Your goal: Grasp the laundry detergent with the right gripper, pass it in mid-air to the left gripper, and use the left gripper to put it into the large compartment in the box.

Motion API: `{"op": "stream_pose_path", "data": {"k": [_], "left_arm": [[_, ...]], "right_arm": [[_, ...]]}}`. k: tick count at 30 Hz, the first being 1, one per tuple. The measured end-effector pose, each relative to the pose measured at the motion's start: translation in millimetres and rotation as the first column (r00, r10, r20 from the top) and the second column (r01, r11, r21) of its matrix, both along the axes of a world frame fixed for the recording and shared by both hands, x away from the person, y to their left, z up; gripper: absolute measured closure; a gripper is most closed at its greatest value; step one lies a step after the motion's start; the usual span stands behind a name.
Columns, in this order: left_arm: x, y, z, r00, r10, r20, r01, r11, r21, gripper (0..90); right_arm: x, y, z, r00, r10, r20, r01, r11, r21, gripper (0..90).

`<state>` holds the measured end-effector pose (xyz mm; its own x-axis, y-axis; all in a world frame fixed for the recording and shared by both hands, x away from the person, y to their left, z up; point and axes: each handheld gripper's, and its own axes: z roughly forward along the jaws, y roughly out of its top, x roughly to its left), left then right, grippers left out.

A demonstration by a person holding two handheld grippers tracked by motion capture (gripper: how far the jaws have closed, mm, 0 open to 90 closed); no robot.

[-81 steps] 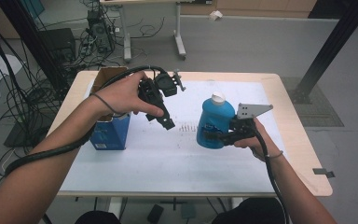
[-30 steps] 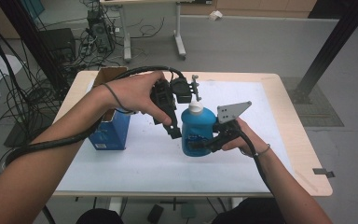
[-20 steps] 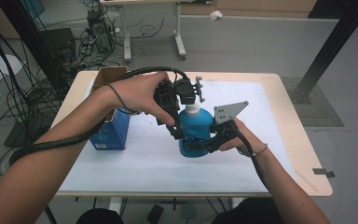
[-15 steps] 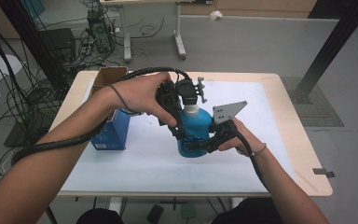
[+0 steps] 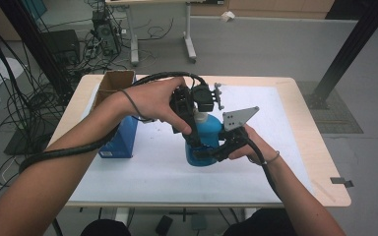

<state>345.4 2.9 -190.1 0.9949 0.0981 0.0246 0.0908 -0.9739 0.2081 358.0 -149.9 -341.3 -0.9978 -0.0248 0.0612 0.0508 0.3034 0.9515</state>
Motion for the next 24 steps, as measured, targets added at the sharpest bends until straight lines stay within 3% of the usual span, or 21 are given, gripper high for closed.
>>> {"op": "stream_pose_path", "data": {"k": [24], "left_arm": [[1.3, 2.8, -0.2, 0.9999, 0.011, 0.008, -0.011, 0.9999, 0.004, 10.1]], "right_arm": [[0.6, 1.6, -0.9, 1.0000, 0.001, -0.004, -0.001, 1.000, -0.010, 42.7]]}}
